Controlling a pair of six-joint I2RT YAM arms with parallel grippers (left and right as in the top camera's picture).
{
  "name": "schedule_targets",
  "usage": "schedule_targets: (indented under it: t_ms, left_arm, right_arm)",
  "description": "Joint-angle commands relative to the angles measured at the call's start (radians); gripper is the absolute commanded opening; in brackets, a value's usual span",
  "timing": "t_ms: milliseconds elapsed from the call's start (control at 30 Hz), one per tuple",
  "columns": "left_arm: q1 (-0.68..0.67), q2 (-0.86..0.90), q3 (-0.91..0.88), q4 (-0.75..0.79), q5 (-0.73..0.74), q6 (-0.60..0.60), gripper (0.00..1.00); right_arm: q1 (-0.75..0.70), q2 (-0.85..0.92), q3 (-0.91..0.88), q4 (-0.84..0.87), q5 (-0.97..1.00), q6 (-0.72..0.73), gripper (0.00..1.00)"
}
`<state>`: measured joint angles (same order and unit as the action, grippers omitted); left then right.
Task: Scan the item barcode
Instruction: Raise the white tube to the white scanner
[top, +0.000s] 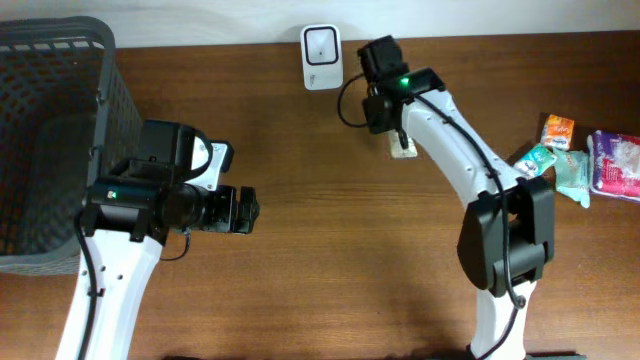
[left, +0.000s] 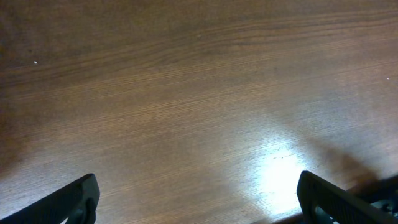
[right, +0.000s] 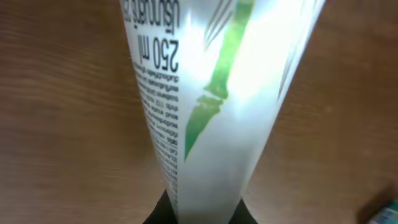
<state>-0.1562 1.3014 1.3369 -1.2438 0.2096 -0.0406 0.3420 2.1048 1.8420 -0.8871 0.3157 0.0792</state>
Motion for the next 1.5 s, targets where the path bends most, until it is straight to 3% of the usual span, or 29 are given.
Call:
schedule_targets:
  t_ms: [0,133,167,200,300,367,533,667,800,833,1000,1133,1300,1467]
  left_arm:
    - [-0.003,-0.005,0.002,0.002,0.003,0.023,0.99]
    - [-0.003,-0.005,0.002,0.002,0.003,0.023,0.99]
    - [-0.003,-0.005,0.002,0.002,0.003,0.023,0.99]
    - [-0.003,-0.005,0.002,0.002,0.003,0.023,0.99]
    - [-0.003,-0.005,0.002,0.002,0.003,0.023,0.99]
    - [-0.003,-0.005,0.002,0.002,0.003,0.023,0.99]
    - [-0.003,-0.005,0.002,0.002,0.003,0.023,0.99]
    - [-0.003,-0.005,0.002,0.002,0.003,0.023,0.99]
    - [-0.003,-0.005,0.002,0.002,0.003,0.023,0.99]
    - [-0.003,-0.005,0.002,0.002,0.003,0.023,0.99]
    - [-0.003,-0.005,0.002,0.002,0.003,0.023,0.99]
    - [-0.003,-0.005,0.002,0.002,0.003,0.023,0.99]
    - [-0.003,-0.005,0.002,0.002,0.003,0.023,0.99]
    - [-0.003,-0.005,0.002,0.002,0.003,0.023,0.99]
  right_arm:
    - [-0.001,-0.014,-0.09,-0.029,0.182,0.024,0.04]
    - [-0.001,-0.004,-0.263,-0.043,0.258,0.144,0.07]
    - [-0.001,-0.004,-0.285,-0.045,0.216,0.143,0.29]
    - [0.0,-0.004,-0.286,-0.056,0.159,0.143,0.38]
    - [0.04,-0.005,-0.275,-0.107,-0.076,0.143,0.47]
    - [0.072,-0.006,-0.223,-0.148,-0.15,0.143,0.47]
    - [0.103,-0.006,-0.094,-0.229,-0.147,0.143,0.48]
    - [0.026,-0.005,-0.095,-0.221,-0.184,0.143,0.63]
    - [-0.006,-0.003,-0.151,-0.095,-0.418,0.144,0.6]
    - [-0.003,-0.003,-0.177,-0.057,-0.413,0.148,0.56]
    - [-0.003,-0.003,-0.31,0.078,-0.38,0.226,0.56]
    - [0.0,-0.004,-0.321,0.096,-0.399,0.225,0.04]
    - [-0.003,-0.004,0.037,0.122,-0.363,0.157,0.04]
    - [-0.003,0.028,0.08,0.415,-0.334,0.158,0.04]
